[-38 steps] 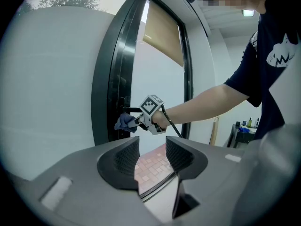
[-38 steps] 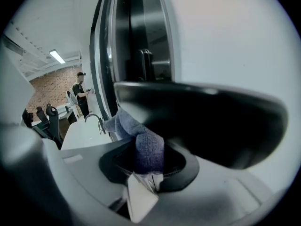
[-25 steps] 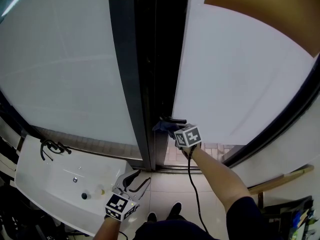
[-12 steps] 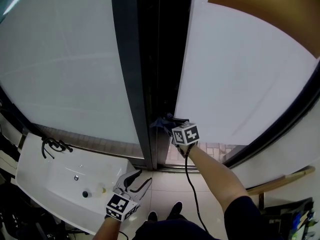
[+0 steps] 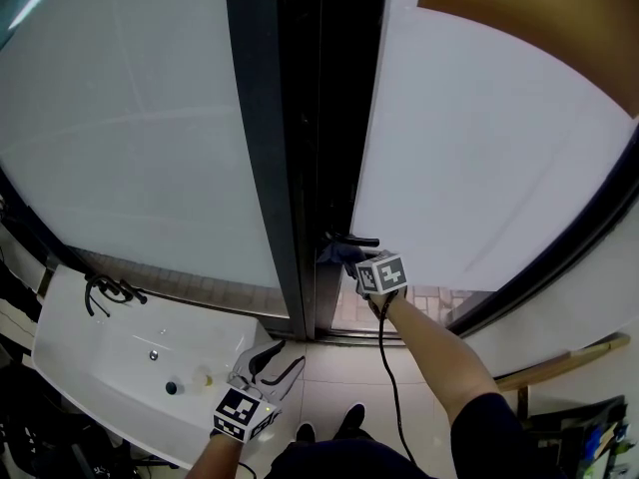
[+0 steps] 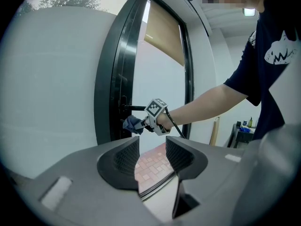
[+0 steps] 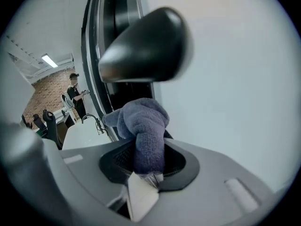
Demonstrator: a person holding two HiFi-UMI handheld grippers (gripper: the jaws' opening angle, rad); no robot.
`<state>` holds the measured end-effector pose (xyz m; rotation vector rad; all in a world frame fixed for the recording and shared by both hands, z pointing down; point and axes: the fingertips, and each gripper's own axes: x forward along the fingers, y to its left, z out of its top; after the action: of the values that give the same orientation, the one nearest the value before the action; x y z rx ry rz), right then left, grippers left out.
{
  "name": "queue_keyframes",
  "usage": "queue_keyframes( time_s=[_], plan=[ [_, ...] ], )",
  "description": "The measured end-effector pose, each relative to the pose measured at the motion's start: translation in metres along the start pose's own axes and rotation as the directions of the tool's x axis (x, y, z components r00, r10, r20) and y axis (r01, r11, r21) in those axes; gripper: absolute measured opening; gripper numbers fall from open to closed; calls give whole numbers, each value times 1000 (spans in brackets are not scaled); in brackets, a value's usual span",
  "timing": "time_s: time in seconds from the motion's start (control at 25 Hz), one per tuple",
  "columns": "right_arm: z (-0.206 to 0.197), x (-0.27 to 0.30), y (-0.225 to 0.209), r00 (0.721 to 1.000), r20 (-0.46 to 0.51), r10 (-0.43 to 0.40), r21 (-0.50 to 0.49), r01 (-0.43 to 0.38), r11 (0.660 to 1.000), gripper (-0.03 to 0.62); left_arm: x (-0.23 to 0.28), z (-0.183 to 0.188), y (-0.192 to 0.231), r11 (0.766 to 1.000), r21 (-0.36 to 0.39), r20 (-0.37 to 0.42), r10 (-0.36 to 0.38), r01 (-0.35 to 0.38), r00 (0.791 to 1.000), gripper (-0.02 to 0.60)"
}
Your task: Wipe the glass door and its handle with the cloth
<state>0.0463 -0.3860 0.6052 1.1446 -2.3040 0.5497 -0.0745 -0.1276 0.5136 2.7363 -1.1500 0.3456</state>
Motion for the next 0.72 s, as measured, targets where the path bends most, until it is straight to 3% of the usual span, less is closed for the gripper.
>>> queue_keyframes(
  time_s=[0.16,0.32,0.52,0.72],
  plan=[
    [-37,-1,-10,997,-79,-19,18,21,1000,113,-1,1,0,1000,3,4,0,0,1000,170],
    [-58,10,7,990,-138,23,6,-23,1000,112,-1,1,0,1000,5,2,-4,4,1000,170],
    [-34,26,45,988,-93,120,-17,-122,992,113,2,2,-1,1000,9,2,-5,5,1000,170],
    [-15,40,49,987,-76,141,50,-138,989,112,0,0,-2,1000,4,-3,1,-1,1000,170]
  ],
)
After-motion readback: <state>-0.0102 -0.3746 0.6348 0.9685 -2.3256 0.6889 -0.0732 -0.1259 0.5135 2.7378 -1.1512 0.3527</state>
